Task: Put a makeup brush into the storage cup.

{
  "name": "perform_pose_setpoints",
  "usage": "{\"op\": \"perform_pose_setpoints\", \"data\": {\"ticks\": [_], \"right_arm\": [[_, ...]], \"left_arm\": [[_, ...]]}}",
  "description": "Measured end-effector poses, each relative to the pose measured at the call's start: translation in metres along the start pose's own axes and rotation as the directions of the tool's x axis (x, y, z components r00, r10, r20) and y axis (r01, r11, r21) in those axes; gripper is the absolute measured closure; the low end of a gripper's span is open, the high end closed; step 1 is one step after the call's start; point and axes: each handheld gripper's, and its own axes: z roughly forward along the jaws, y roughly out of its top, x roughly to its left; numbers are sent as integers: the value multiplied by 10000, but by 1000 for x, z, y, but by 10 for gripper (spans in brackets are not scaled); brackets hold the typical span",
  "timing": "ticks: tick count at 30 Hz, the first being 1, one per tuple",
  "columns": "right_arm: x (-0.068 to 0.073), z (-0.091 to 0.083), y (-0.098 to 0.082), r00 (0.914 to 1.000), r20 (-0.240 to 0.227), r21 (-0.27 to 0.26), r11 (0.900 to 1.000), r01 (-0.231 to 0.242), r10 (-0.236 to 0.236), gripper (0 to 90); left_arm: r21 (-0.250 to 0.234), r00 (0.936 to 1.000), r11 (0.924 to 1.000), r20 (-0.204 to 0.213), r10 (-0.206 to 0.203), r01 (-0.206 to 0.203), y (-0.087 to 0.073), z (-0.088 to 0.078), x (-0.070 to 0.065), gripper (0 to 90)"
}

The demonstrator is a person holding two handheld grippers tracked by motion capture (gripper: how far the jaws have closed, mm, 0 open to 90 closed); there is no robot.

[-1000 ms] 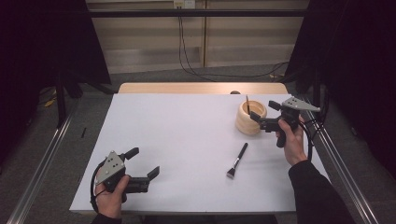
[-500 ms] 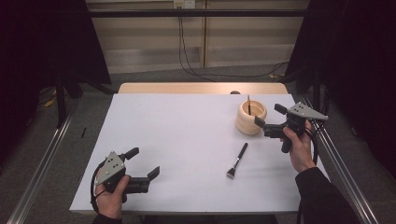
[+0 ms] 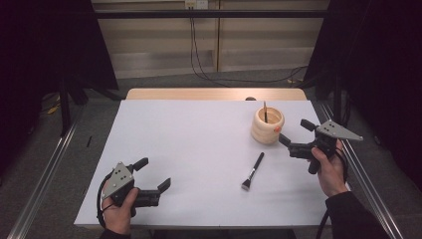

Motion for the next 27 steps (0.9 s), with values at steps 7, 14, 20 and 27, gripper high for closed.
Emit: {"op": "perform_pose_setpoints", "data": {"ticks": [7, 14, 20, 27], "right_arm": [[7, -16, -12, 10000, -32, 134, 9999, -41, 42, 4], [15, -34, -22, 9999, 105, 274, 9996, -34, 31, 4], [18, -45, -33, 9992, 243, 382, 9988, -311, 302, 5], [21, -68, -41, 9986, 249, 479, 9977, -479, 468, 4]], "left_arm": [[-31, 9999, 9999, -41, -104, 104, 0, -5, 0, 17], [-144, 9997, 9997, -150, -188, 186, -2, -9, 2, 16], [-178, 9993, 9995, -231, -283, 279, -3, -11, 4, 15], [-172, 9988, 9994, -364, -314, 308, -4, -13, 3, 13]]}}
